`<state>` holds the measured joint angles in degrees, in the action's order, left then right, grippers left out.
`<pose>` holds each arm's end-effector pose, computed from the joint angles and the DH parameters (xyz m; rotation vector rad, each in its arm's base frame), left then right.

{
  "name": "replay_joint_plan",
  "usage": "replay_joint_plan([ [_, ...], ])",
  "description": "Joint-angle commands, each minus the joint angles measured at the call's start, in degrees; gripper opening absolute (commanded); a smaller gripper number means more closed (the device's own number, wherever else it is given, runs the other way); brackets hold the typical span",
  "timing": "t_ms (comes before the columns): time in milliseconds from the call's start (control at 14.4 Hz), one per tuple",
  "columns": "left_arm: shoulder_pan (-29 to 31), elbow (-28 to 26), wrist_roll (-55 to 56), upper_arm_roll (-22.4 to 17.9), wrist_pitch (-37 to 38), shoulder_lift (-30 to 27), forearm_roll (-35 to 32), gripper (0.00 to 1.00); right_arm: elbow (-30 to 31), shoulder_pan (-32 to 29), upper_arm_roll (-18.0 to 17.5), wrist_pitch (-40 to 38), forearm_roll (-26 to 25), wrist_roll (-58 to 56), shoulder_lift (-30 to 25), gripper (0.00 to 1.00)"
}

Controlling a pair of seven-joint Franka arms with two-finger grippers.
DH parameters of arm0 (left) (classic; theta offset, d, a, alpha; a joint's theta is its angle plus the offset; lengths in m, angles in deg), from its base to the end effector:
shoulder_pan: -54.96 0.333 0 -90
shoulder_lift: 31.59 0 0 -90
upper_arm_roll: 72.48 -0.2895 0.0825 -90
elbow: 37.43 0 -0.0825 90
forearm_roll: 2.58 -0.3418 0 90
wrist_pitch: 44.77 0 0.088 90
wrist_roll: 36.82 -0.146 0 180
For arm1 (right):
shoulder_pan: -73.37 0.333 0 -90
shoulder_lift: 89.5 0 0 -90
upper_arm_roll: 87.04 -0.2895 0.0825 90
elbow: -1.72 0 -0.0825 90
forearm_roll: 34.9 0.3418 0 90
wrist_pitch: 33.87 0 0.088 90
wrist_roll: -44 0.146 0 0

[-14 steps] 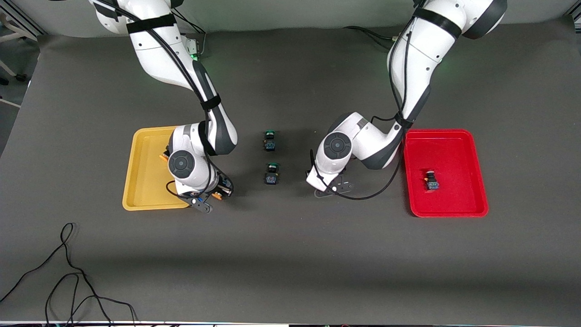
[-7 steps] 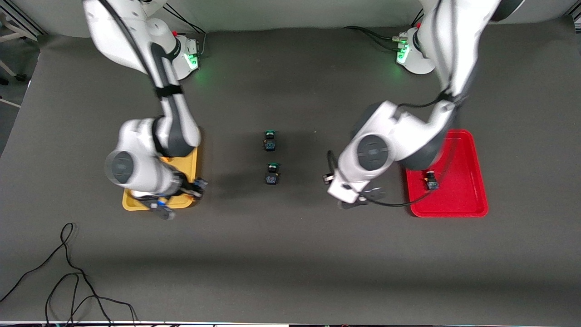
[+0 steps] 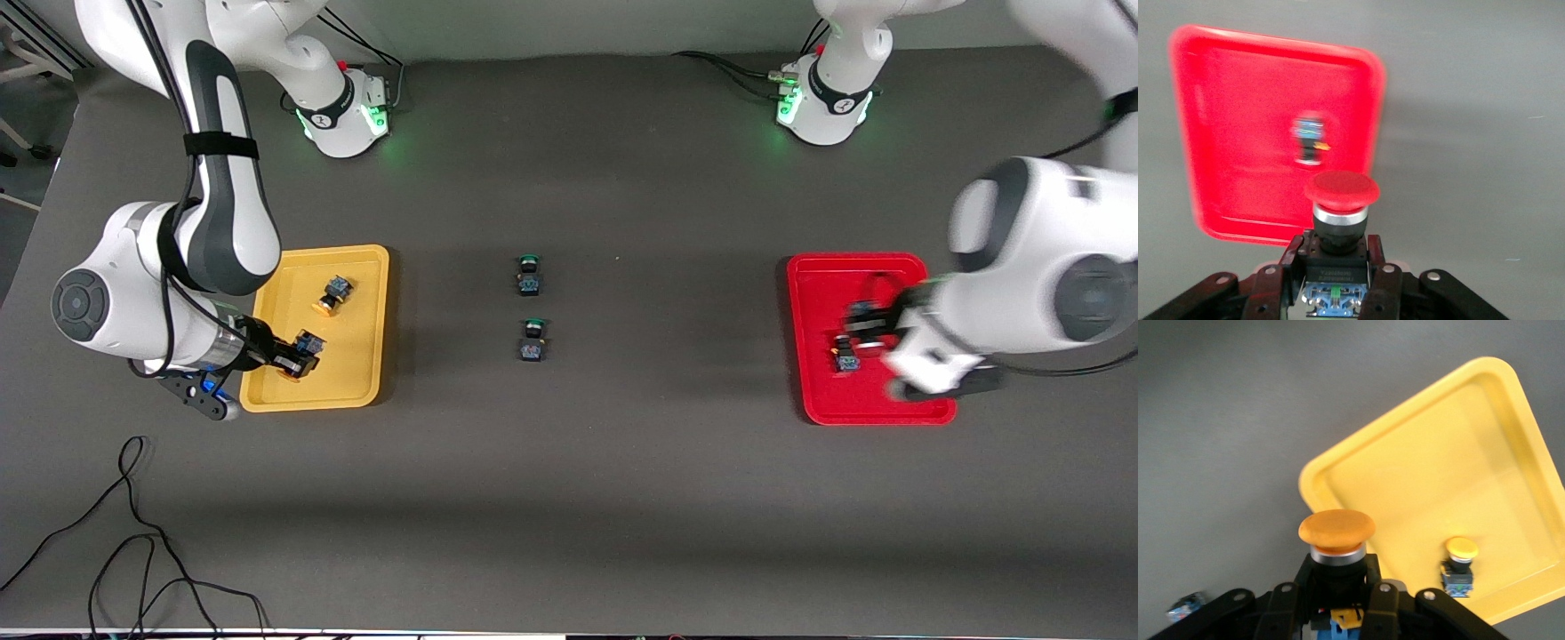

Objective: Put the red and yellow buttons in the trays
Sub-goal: 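Place the yellow button in the yellow tray while the left gripper places red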

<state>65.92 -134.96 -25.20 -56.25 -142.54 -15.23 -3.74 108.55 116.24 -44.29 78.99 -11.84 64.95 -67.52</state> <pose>0.5489 -0.0393 0.3655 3.0878 0.1631 -0.4290 0.5549 0.0555 0.3059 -2.9537 0.8127 0.2620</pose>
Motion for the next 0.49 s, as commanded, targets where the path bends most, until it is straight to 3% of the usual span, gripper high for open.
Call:
replay_joint_plan([
  [0,3.97,-11.78,-6.43,0.56,-10.21,-2.83,-4.18,0.08,7.13,0.55,0.58,6.56,-0.04,-3.1,-0.45,0.0],
  [209,5.82,-22.5,-6.53,0.47,-27.08,-1.08,-8.14,0.08,10.94,0.99,0.49,12.47,0.49,-4.15,-0.09,0.0],
  [418,9.42,-25.17,-6.53,0.47,-34.76,3.84,-13.94,0.09,11.03,0.47,0.49,13.18,0.84,-6.0,1.48,0.0],
])
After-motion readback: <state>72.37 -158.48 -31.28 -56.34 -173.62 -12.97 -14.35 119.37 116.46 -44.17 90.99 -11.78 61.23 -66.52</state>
